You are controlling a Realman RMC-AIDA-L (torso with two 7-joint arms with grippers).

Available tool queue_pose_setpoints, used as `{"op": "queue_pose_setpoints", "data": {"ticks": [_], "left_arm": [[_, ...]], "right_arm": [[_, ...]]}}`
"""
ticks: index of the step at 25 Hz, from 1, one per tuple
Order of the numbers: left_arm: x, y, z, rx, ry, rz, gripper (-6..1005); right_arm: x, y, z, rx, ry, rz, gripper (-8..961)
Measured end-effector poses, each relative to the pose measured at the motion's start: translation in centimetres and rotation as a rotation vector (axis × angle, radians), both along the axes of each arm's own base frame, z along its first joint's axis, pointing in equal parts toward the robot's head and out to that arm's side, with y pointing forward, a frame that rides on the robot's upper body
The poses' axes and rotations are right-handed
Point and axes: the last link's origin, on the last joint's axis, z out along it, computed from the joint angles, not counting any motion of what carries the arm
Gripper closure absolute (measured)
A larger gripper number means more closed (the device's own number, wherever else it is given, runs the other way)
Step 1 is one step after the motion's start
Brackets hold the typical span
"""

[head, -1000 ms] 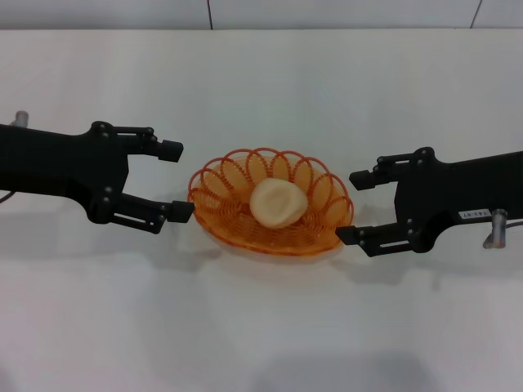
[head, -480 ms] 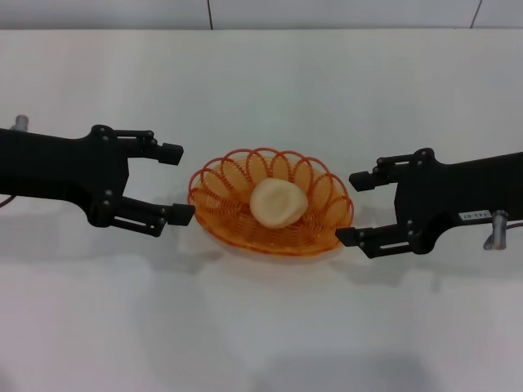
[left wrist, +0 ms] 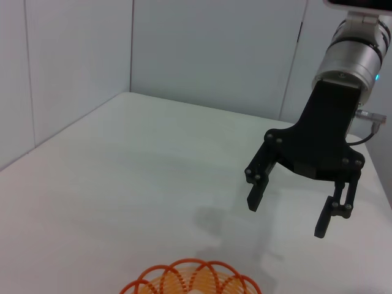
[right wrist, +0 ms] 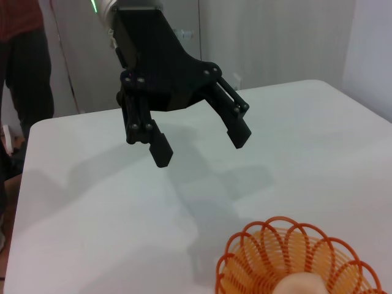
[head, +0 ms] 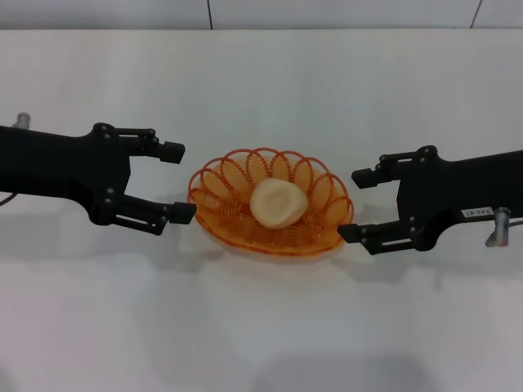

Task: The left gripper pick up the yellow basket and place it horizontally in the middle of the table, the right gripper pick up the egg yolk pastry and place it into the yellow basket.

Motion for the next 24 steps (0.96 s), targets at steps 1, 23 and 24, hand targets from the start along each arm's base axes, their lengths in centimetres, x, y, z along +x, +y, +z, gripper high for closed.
{"op": "queue_pose_setpoints", "data": {"ticks": [1, 23, 24], "left_arm": [[0.02, 0.01, 0.01, 0.0, 0.0, -0.001, 111], [0.23, 0.16, 0.03, -0.002, 0.002, -0.006, 111], [0.23, 0.16, 0.02, -0.003, 0.002, -0.006, 111]], "right_arm": [[0.0, 0.0, 0.0, 0.0, 0.0, 0.0, 225], [0.04, 0.19, 0.07, 0.008, 0.006, -0.004, 225], [0.04, 0.19, 0.07, 0.008, 0.006, -0.004, 225]]}}
